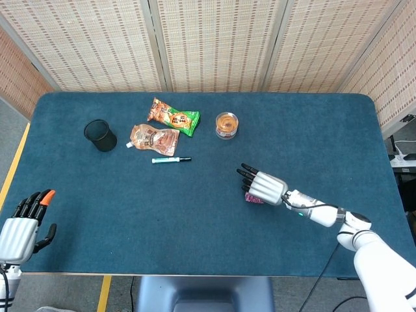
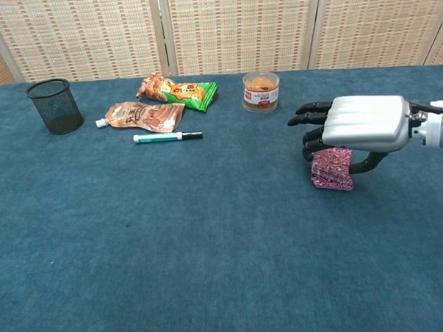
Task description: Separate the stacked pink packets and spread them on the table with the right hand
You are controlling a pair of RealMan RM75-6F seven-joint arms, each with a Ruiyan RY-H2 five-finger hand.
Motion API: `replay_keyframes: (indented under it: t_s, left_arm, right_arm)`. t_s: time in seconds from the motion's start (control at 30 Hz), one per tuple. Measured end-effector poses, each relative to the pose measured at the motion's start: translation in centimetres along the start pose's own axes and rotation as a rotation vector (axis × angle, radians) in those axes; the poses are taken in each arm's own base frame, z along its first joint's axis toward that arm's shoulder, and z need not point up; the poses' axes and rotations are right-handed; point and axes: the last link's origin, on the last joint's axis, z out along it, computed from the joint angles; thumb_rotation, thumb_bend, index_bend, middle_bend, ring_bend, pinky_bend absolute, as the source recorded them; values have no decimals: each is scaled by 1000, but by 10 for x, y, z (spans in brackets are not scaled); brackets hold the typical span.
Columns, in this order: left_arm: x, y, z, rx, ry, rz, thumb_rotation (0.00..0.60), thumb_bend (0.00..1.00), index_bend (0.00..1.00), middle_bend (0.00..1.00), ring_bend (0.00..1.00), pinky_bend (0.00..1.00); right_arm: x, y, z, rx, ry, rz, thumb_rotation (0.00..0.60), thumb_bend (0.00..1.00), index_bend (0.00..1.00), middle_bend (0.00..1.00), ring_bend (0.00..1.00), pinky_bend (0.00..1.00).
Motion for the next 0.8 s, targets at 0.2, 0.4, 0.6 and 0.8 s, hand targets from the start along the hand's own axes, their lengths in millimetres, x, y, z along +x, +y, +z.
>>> replay_keyframes:
  t_s: [0.2,0.4,0.6,0.8]
  left_arm:
    - [1,1,0,-2,2,2,600,458,0,85,91,175]
    - [1,0,-2,-2,0,3,600,460,0,85,92,175]
    - [0,1,0,-3,-1,3,600,459,0,85,91,176]
    - [-1,3,-1,-10,-1,4,600,459,0,85,91,176]
  right_arm:
    - [2,2,-2,-8,7,2,600,200,449,367,46,71]
    - [1,1,-2,-9,2,5,600,200,449,367,46,72]
    - [2,6,-6,-31,13,9,600,200,447,367,48,72]
    - [0,22,-25,-106,22,28,600,200,446,367,48,71]
